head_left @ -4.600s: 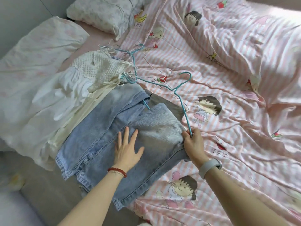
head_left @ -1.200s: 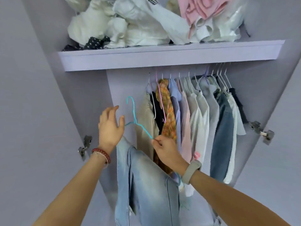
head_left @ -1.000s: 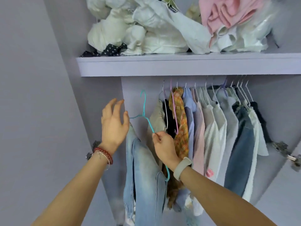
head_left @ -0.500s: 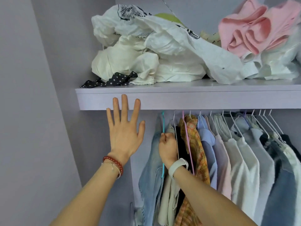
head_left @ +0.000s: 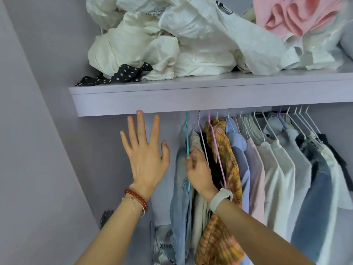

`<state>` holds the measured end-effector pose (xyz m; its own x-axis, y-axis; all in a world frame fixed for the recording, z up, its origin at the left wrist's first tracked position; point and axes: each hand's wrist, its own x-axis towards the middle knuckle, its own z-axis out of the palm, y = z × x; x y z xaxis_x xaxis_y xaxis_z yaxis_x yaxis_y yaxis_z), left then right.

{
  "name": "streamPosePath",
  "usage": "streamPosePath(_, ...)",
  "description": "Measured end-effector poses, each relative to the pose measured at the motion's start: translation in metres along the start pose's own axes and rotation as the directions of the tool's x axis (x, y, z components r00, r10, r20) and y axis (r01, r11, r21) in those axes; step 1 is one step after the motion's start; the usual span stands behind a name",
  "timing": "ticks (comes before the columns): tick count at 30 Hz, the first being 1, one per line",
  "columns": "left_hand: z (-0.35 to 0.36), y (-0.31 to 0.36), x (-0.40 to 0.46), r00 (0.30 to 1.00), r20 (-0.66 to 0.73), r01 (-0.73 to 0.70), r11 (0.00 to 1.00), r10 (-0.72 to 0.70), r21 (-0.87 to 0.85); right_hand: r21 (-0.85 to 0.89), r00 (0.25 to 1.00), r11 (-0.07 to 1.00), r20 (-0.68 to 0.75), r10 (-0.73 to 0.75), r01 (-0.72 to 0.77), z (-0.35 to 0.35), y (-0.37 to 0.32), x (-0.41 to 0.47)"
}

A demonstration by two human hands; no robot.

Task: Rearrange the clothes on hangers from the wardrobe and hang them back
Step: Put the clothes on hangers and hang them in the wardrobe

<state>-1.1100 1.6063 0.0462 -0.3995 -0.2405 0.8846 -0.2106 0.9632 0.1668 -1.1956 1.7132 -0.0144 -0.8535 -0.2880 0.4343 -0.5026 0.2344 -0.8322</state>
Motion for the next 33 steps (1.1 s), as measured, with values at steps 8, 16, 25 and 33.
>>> streamPosePath(8,0.028,0.062,-0.086,0.959,0.257,-0.054,0.965,0.121,-0.256,-0.459,0.936,0.843,-0.064,-0.346,0.28,-0.112,0.042,-0.075)
streamPosePath(16,0.023,0.185,-0.21,0.676,0.601,-0.168,0.883,0.427,-0.438,-0.774,0.958,0.566,-0.254,0.134,-0.284,-0.251,0.118,-0.271)
streamPosePath(25,-0.086,0.407,-0.374,0.296,0.434,-0.28,0.511,0.851,-0.813,-0.532,0.59,0.273,-0.632,0.502,-0.802,-0.395,0.104,-0.555)
streamPosePath(33,-0.22,0.551,-0.491,-0.075,0.097,-0.153,0.085,0.992,-0.985,-0.056,0.079,0.062,-0.883,0.463,-0.996,-0.441,0.052,-0.759)
